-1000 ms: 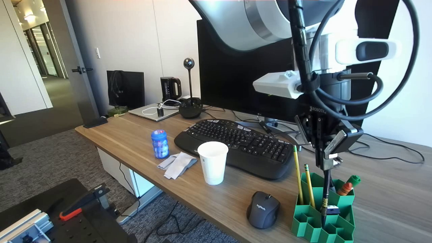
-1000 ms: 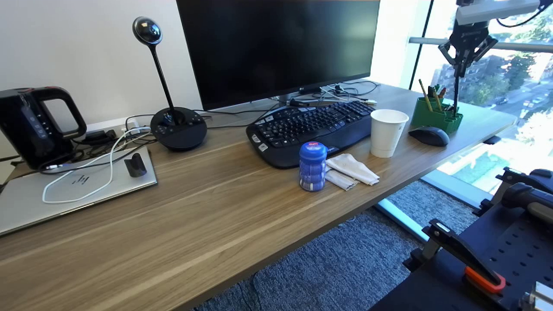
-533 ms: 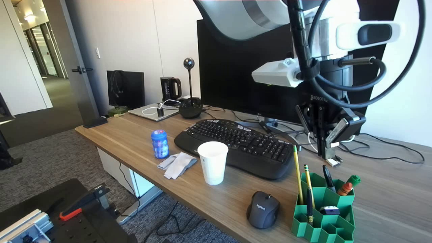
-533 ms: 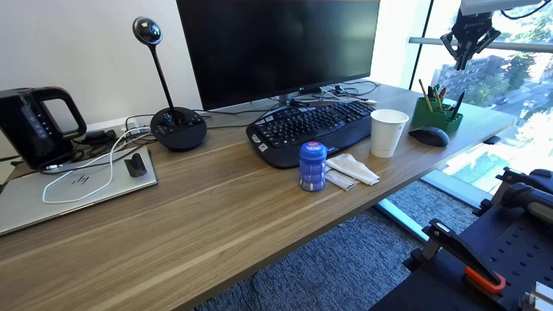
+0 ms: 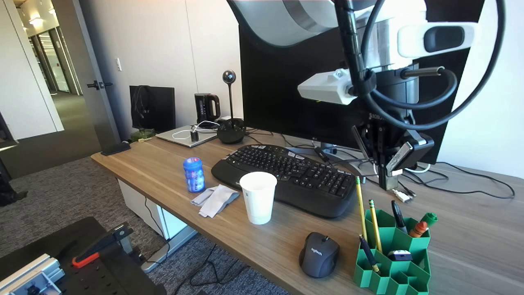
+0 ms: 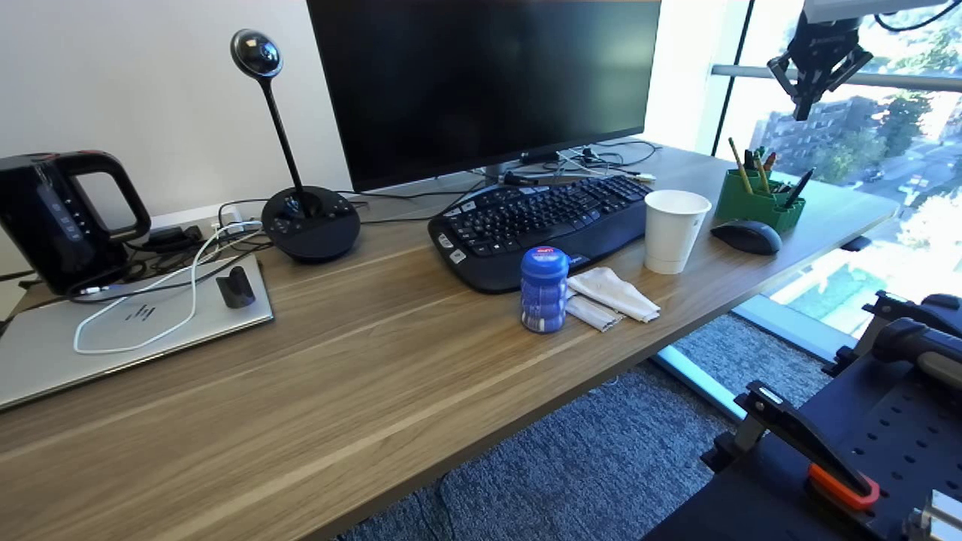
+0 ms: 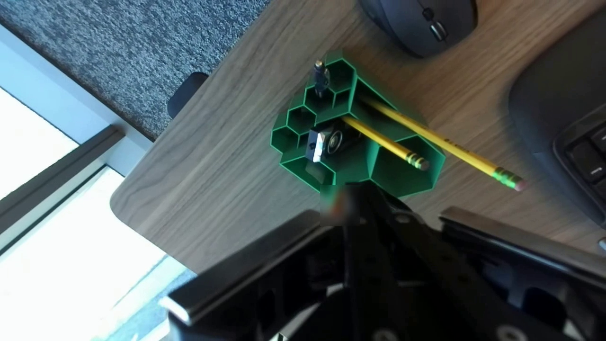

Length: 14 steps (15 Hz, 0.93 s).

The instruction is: Pick up the pencil and put it in the cup

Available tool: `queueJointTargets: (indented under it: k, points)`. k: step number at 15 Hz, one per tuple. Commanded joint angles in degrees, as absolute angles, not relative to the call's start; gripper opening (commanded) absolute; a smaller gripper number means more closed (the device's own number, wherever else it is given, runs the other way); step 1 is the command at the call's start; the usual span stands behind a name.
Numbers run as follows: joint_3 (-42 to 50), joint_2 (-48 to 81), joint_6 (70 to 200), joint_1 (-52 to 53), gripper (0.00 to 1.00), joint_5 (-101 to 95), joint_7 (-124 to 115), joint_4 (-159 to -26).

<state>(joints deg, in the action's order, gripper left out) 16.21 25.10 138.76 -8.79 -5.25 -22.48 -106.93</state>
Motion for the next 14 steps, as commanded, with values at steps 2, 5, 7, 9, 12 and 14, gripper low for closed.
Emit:
queueJointTargets:
  k: [2, 5, 7, 9, 12, 14]
  points:
    - [16.6, 23.4, 139.6, -8.3, 0.4, -5.7, -23.1, -109.1]
    - [16.8, 23.5, 138.8, -8.4, 0.6, -5.4, -23.3, -109.4]
    - [16.9, 23.6, 138.4, -8.5, 0.75, -5.4, -23.6, -109.6]
    - [17.1, 23.6, 138.2, -8.6, 0.9, -5.4, -23.6, -110.0]
    - [17.3, 23.6, 137.9, -8.7, 1.0, -5.4, -23.5, -110.8]
    - [17.4, 23.9, 137.4, -8.9, 1.0, -5.4, -23.0, -110.9]
